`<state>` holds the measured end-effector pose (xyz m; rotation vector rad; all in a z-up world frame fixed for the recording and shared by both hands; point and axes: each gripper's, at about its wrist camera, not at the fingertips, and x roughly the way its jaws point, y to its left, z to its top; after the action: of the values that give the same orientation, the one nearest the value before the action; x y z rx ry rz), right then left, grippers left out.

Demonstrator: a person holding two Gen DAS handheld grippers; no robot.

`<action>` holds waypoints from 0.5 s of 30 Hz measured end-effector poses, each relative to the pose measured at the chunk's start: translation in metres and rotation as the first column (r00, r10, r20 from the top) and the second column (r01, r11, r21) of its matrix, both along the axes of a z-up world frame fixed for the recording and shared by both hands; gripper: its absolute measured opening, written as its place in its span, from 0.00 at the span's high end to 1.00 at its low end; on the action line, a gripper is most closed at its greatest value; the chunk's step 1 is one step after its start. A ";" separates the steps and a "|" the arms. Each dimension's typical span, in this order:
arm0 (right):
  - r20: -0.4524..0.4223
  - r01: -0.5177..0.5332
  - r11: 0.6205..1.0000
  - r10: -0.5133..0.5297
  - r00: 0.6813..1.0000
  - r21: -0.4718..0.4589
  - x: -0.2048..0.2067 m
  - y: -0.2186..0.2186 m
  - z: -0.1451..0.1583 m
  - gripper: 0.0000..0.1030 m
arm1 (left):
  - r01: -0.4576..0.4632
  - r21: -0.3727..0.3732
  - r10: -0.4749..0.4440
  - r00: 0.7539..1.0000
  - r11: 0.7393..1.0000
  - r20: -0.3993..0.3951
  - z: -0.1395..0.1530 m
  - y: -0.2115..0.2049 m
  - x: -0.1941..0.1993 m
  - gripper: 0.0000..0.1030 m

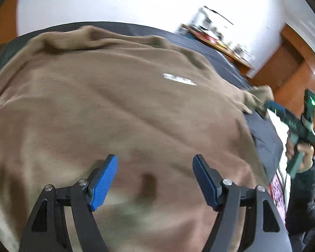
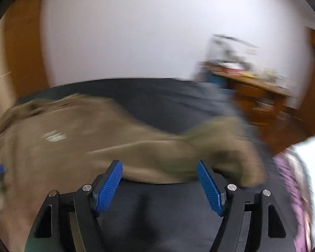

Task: Fold clothes

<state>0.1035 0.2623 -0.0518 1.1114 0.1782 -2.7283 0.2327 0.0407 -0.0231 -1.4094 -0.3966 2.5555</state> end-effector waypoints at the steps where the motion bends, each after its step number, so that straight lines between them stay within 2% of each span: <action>1: 0.016 -0.054 0.999 0.054 0.998 0.000 -0.001 -0.018 -0.005 0.27 | -0.021 -0.023 0.021 1.000 1.000 -0.002 -0.001 -0.007 0.005 0.24; 4: 0.082 -0.206 0.977 0.202 0.976 0.049 -0.002 -0.076 -0.028 0.27 | -0.061 -0.103 0.061 0.998 0.993 -0.005 -0.008 -0.021 0.019 0.23; 6: 0.140 -0.251 0.963 0.237 0.961 0.100 -0.012 -0.096 -0.049 0.27 | -0.077 -0.179 0.078 0.997 0.981 -0.001 -0.016 -0.024 0.023 0.22; 8: 0.189 -0.220 0.960 0.188 0.964 0.170 -0.024 -0.103 -0.067 0.25 | -0.089 -0.226 0.094 0.995 0.970 0.014 -0.026 -0.036 0.031 0.21; 13: 0.177 -0.049 0.990 0.026 0.984 0.130 -0.068 -0.053 -0.074 0.24 | -0.108 -0.283 0.108 0.994 0.953 -0.018 -0.035 -0.052 0.041 0.19; 15: 0.169 0.013 0.991 -0.036 0.985 0.136 -0.087 -0.040 -0.076 0.14 | -0.114 -0.301 0.112 0.993 0.947 -0.024 -0.037 -0.055 0.038 0.14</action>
<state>0.0168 0.2221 -0.1275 1.3866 0.3297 -2.6579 0.2710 -0.0143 -0.0597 -1.5146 -0.0871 2.8086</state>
